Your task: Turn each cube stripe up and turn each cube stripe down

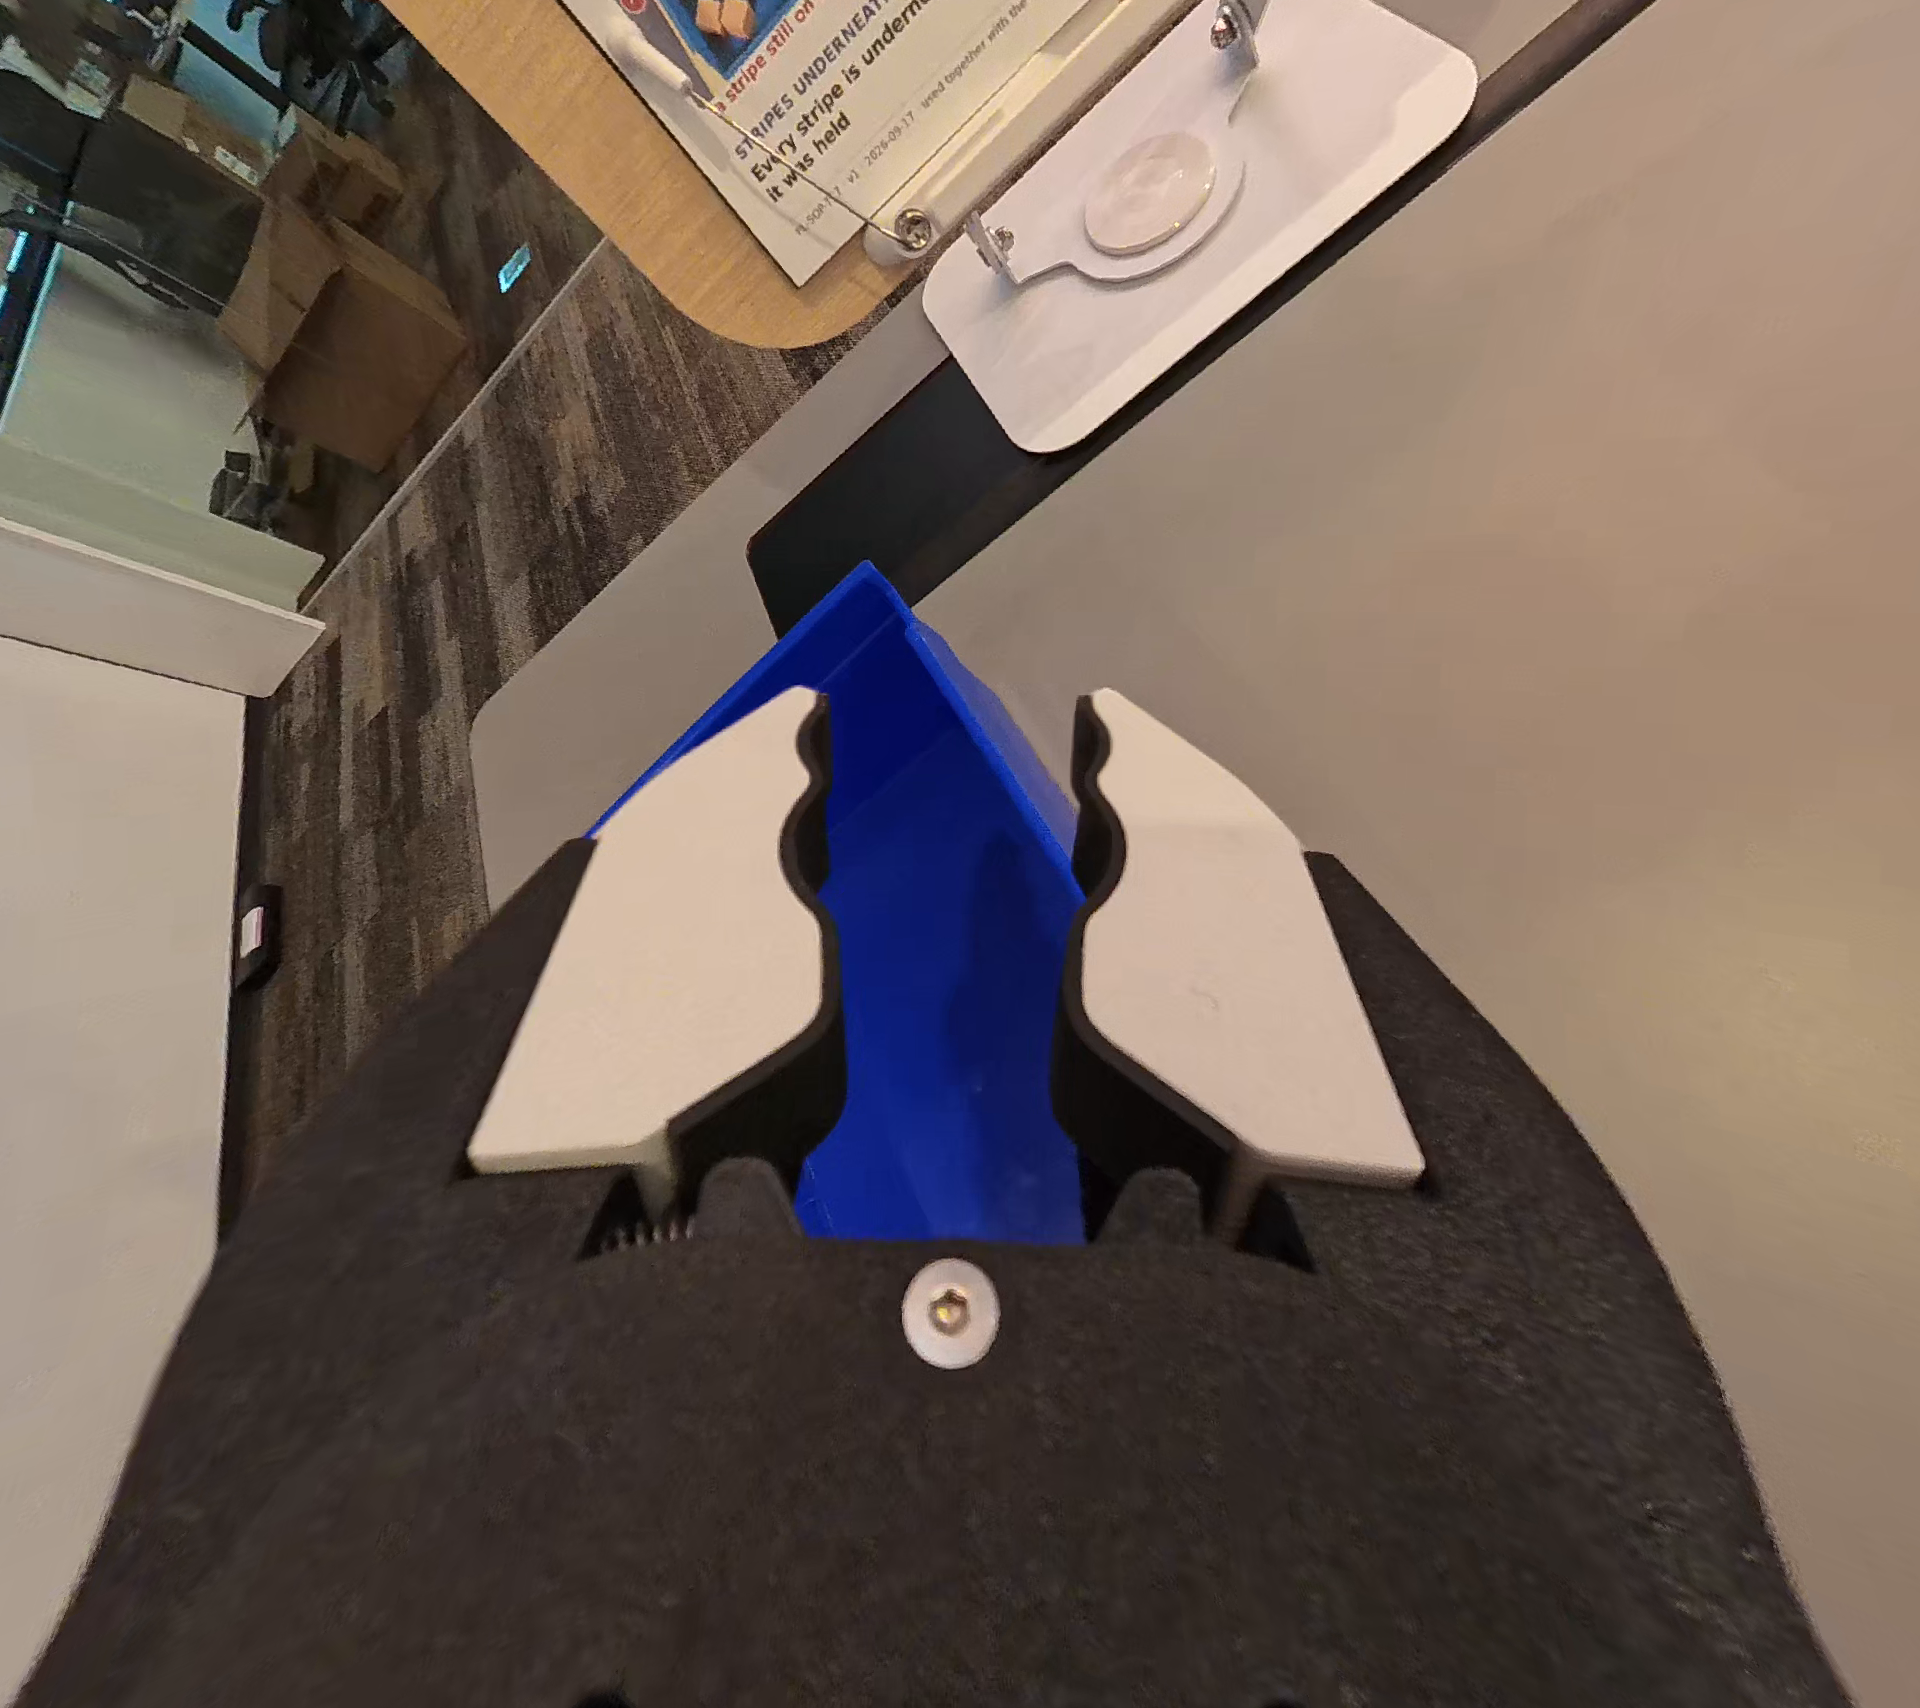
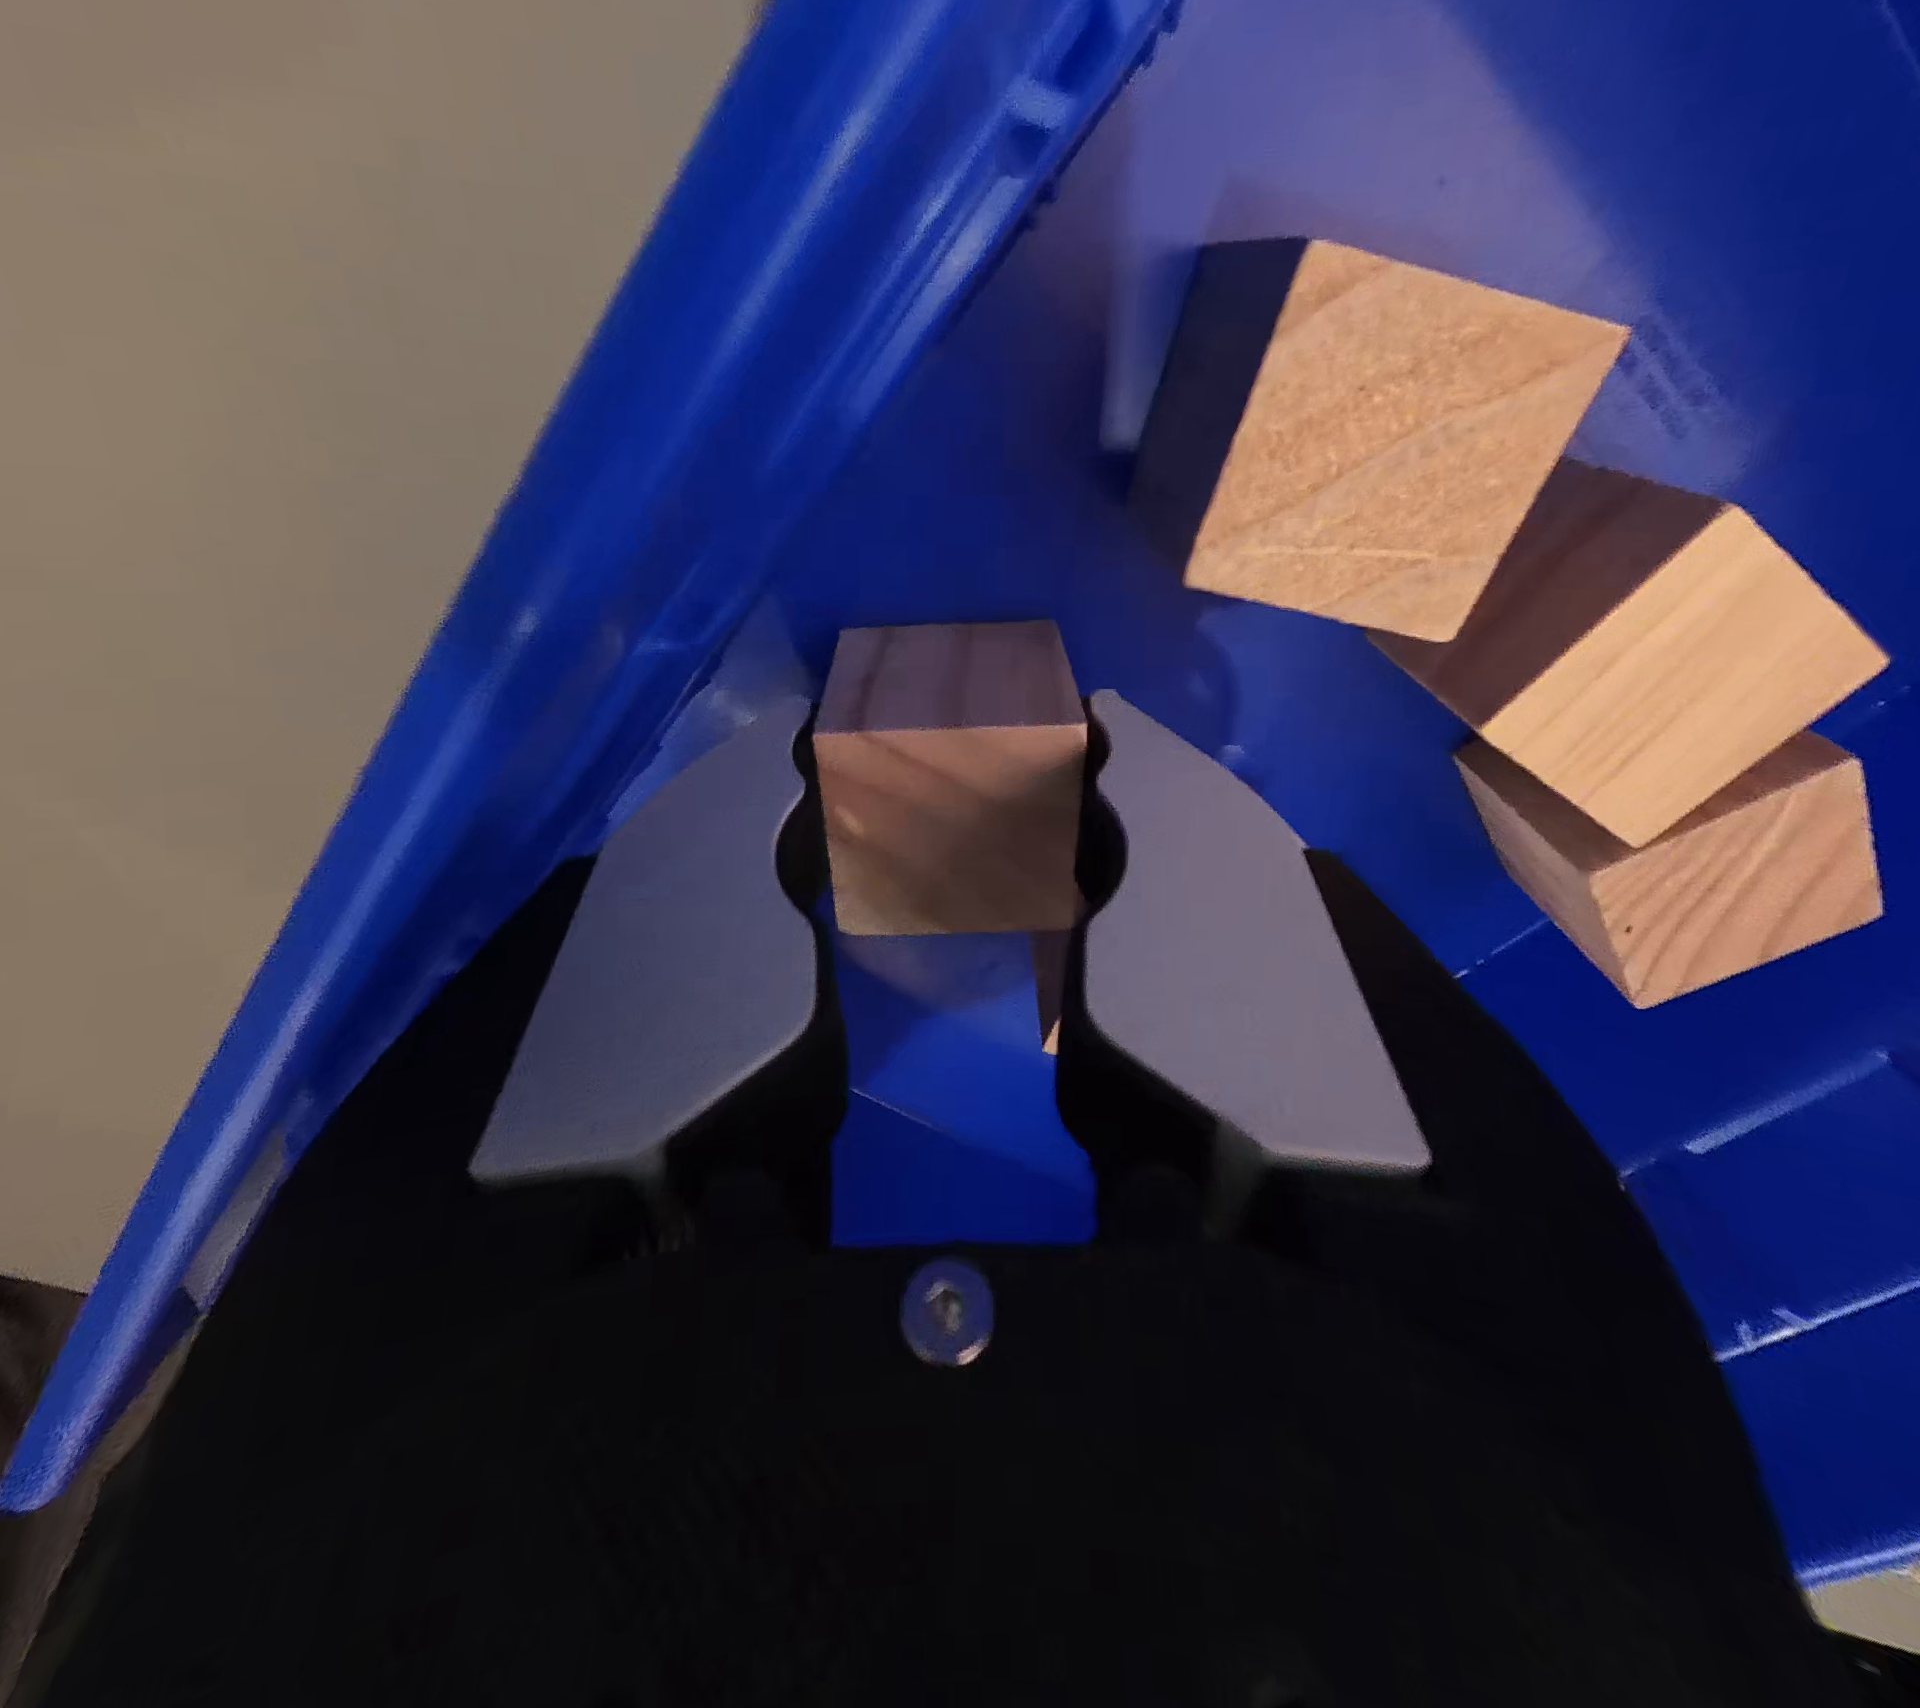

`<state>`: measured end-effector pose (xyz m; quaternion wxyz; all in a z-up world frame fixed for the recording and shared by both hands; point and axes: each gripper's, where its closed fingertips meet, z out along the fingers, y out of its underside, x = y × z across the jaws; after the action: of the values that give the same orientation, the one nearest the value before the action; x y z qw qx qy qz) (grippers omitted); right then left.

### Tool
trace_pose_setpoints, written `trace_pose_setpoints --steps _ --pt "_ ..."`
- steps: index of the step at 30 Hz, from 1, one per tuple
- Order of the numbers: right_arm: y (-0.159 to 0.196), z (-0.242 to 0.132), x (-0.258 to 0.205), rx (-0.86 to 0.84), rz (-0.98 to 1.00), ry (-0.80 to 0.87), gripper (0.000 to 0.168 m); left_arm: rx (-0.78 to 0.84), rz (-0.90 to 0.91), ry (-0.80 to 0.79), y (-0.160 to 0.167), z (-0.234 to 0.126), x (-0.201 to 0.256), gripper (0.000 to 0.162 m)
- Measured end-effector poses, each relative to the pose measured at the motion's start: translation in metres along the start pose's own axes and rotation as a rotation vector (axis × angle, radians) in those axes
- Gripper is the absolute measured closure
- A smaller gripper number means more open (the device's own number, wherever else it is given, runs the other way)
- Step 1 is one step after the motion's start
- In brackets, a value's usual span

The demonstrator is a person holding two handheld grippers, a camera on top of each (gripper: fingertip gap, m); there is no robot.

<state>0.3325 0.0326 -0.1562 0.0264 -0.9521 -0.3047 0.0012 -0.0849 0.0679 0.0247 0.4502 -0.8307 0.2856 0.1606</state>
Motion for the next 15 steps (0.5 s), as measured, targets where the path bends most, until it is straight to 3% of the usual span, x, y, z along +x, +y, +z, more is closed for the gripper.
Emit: trace_pose_setpoints --steps 5,10,15 --pt "-0.008 -0.014 0.001 0.078 0.031 -0.008 0.121 -0.002 -0.003 -0.002 0.001 -0.003 -0.002 0.117" --pt "-0.011 -0.059 0.005 0.235 -0.008 0.051 0.117 -0.040 -0.020 -0.012 0.012 -0.005 -0.016 0.116" --pt "0.025 -0.124 0.068 0.447 0.210 0.239 0.114 -0.163 -0.179 -0.042 0.059 -0.018 -0.070 0.106"
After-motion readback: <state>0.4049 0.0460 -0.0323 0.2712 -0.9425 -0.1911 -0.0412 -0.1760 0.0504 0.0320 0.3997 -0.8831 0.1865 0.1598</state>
